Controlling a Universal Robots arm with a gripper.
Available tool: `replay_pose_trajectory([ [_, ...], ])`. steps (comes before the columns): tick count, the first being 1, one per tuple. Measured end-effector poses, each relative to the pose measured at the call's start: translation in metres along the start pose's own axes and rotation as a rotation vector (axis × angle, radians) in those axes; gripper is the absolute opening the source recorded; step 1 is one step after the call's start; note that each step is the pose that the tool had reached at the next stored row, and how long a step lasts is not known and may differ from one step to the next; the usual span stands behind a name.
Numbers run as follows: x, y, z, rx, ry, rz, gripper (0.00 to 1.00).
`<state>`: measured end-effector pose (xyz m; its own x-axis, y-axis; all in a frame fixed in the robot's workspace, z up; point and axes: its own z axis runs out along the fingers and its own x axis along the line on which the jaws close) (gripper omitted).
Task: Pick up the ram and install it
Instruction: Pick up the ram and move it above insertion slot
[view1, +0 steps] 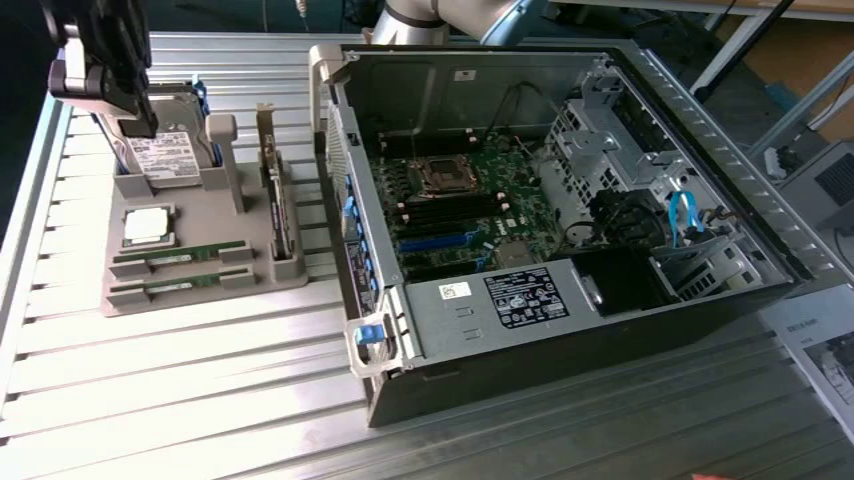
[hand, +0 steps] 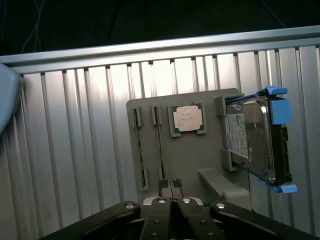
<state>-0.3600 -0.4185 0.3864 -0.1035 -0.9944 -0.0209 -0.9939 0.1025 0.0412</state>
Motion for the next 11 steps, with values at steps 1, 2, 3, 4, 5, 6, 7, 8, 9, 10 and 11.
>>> replay_pose_trajectory([
  [1,0.000,0.0000,0.0006,0.0001,-0.0001,0.000,0.10],
  [2,0.000,0.0000,0.0012,0.0001,0.0000,0.000,0.10],
  [3,0.000,-0.0001,0.0018,0.0001,-0.0001,0.000,0.10],
  [4,0.000,-0.0001,0.0027,0.0001,-0.0001,0.000,0.10],
  [5,0.000,-0.0001,0.0037,0.0001,-0.0001,0.000,0.10],
  [6,0.000,-0.0002,0.0060,0.0001,-0.0001,0.000,0.10],
  [7,0.000,-0.0003,0.0075,0.0000,0.0000,0.000,0.10],
  [8,0.000,-0.0004,0.0095,0.0001,-0.0001,0.000,0.10],
  [9,0.000,-0.0004,0.0105,0.0000,0.0001,0.000,0.10],
  [10,0.000,-0.0005,0.0110,-0.0001,0.0001,0.000,0.10],
  [11,0.000,-0.0005,0.0117,0.0000,0.0000,0.000,0.10],
])
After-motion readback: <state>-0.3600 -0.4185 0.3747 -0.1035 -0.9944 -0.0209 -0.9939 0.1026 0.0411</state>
